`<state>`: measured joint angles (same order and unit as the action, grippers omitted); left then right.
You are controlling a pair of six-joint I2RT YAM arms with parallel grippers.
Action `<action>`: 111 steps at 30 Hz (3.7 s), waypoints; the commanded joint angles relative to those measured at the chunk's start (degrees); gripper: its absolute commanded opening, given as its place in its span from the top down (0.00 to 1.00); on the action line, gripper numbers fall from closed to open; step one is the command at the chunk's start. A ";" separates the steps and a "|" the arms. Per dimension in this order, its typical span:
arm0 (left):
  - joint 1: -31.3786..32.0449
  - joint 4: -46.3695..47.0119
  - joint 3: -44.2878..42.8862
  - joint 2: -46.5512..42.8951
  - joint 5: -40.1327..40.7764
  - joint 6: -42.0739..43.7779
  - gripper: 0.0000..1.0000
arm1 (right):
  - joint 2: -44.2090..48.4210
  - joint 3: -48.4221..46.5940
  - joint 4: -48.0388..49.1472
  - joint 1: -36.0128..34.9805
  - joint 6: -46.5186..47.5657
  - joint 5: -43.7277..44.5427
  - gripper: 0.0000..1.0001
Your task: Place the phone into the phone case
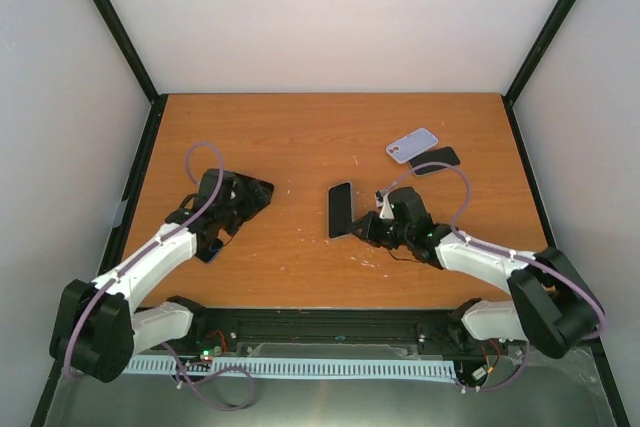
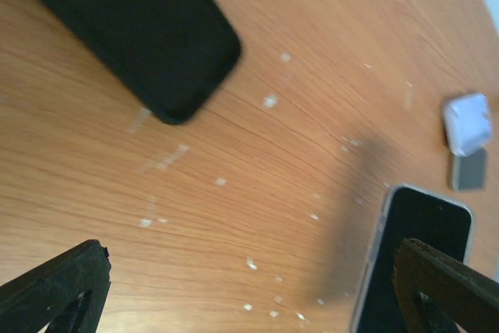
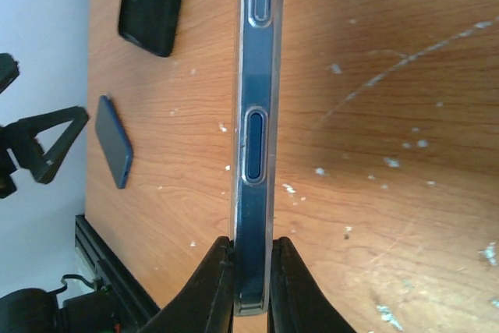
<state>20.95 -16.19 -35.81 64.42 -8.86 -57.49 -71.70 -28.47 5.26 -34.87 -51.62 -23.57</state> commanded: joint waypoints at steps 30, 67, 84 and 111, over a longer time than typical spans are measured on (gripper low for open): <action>-21.87 -24.74 -8.29 12.03 23.38 -4.46 0.01 | 5.09 0.66 -8.48 5.61 5.99 4.21 0.07; -26.40 -15.43 -0.57 18.60 9.31 2.28 0.35 | 10.08 1.32 -9.08 5.61 3.64 3.24 0.01; -9.89 -10.71 -1.42 15.70 -1.39 -0.32 0.38 | 9.62 -0.08 -4.71 1.89 3.47 0.21 0.04; 6.95 -4.03 -5.26 17.92 -9.50 -8.04 0.37 | -23.69 -13.65 10.71 -19.43 1.96 0.83 0.52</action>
<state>27.16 -22.63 -39.81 82.67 -16.19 -63.77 -92.16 -40.49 11.03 -53.45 -48.34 -20.62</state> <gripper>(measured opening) 0.763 0.497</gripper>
